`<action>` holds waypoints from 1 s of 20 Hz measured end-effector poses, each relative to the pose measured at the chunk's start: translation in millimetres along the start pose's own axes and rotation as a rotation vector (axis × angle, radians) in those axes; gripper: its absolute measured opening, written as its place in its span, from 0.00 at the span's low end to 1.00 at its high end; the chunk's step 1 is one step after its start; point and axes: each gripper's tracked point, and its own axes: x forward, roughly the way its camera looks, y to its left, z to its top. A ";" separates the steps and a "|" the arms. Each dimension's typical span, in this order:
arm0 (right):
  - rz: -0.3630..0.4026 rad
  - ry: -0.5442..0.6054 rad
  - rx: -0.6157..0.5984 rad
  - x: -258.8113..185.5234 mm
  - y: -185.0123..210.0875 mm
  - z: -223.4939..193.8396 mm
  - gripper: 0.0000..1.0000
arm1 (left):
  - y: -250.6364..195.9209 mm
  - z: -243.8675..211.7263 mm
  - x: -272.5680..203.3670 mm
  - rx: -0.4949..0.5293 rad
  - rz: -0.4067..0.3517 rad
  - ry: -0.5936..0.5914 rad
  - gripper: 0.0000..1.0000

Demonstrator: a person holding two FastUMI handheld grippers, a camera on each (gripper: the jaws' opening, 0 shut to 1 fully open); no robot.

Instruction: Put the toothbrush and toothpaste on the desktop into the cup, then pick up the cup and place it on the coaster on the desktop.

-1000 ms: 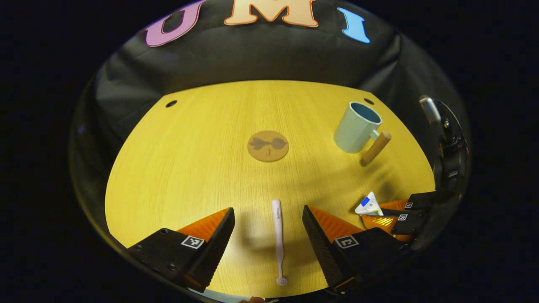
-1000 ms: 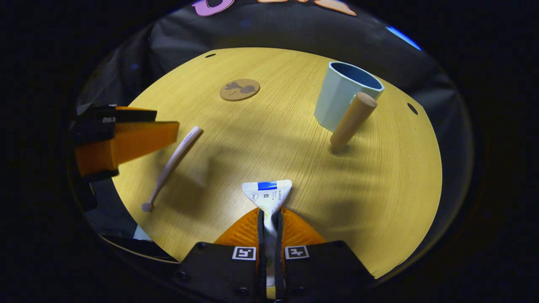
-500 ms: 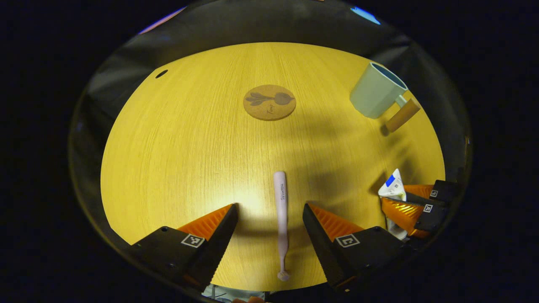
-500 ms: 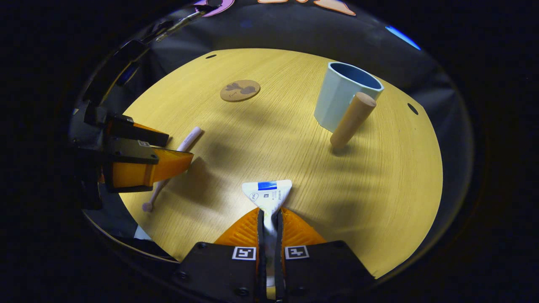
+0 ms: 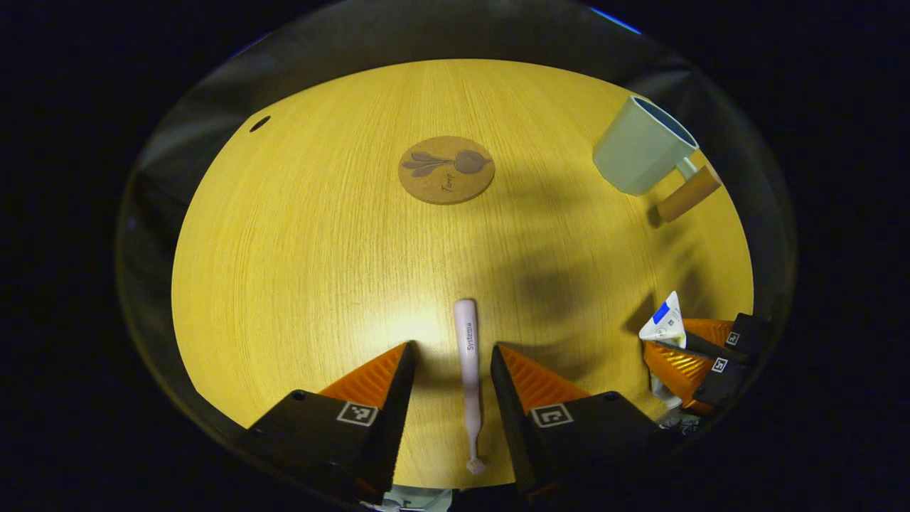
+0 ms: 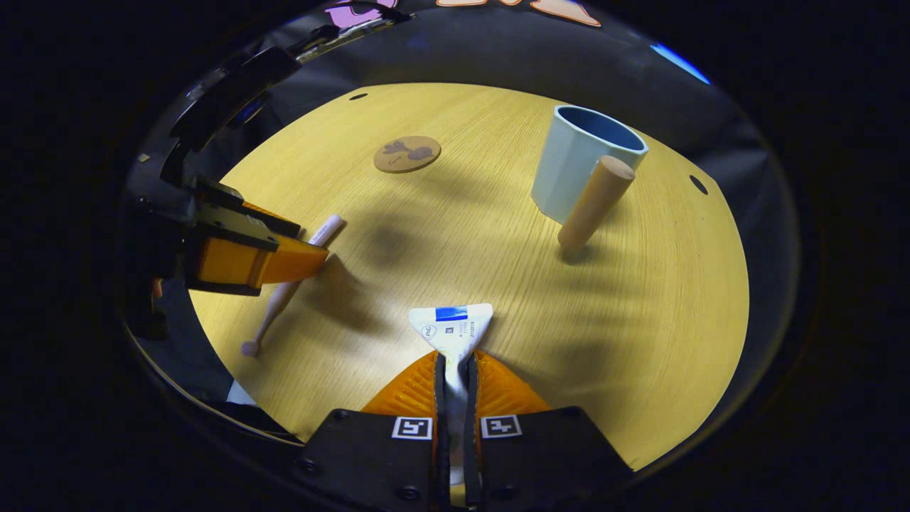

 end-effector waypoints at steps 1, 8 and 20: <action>0.000 0.001 -0.002 0.1 -0.2 0.3 0.11 | -0.5 1.3 0.2 0.002 -0.003 -0.007 0.59; 0.003 -0.003 -0.014 0.1 -0.2 0.7 0.11 | -2.9 6.8 -0.1 0.013 -0.025 -0.075 0.03; 0.063 -0.101 0.135 -23.5 -12.0 23.9 0.05 | 13.9 -8.8 -3.0 -0.064 -0.081 -0.166 0.00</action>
